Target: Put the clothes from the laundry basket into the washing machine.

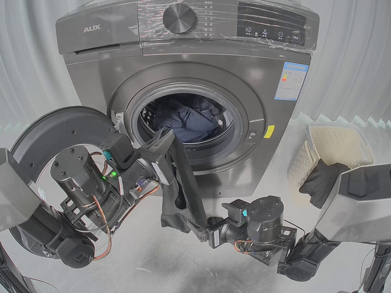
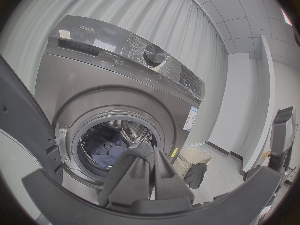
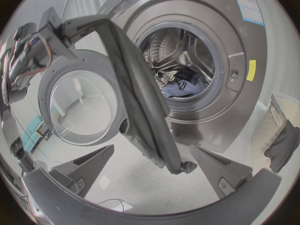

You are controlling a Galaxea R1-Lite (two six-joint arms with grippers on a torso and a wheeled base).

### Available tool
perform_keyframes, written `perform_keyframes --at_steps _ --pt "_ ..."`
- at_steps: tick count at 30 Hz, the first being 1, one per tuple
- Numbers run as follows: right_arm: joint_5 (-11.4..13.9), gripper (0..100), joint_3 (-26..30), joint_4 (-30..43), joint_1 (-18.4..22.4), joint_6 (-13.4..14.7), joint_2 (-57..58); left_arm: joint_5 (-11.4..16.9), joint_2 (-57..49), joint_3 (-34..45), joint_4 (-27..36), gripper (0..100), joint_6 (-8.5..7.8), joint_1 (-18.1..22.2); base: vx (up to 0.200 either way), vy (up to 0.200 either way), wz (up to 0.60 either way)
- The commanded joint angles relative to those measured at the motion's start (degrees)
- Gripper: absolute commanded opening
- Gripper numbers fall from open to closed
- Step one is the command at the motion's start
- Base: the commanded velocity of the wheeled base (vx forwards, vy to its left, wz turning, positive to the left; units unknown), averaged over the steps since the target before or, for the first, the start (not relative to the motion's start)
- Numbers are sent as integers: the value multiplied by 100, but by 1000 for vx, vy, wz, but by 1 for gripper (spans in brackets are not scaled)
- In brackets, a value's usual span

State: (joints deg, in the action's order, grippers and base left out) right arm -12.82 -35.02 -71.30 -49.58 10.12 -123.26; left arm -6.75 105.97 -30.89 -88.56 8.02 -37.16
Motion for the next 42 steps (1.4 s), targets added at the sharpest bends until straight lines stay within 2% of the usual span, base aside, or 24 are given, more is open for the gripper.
perform_keyframes --at_steps 1,14,24,25,32,36,41,42 --pt "61 100 -119 -42 -96 -19 -392 -1 -15 -5 -3 0 15 7 0 0 0" --pt "96 100 -998 -437 -131 -27 -1306 -10 -42 4 6 0 15 7 0 0 0" --pt "70 100 -1587 -595 45 -19 -1587 -10 -42 13 -3 0 15 7 0 0 0" --pt "70 0 -1595 -604 45 -19 -1578 -10 -42 13 -3 0 24 7 0 0 0" --pt "43 0 -1534 -630 80 8 -1332 -10 -42 48 -3 0 24 15 0 0 0" --pt "52 0 -1323 -630 159 8 -814 -10 -42 74 -3 0 42 121 0 0 0" --pt "87 0 -655 -551 396 -36 92 -1 -147 110 6 0 50 262 0 0 0" --pt "122 0 -382 -569 519 -124 329 7 -191 118 6 0 50 279 0 0 0"
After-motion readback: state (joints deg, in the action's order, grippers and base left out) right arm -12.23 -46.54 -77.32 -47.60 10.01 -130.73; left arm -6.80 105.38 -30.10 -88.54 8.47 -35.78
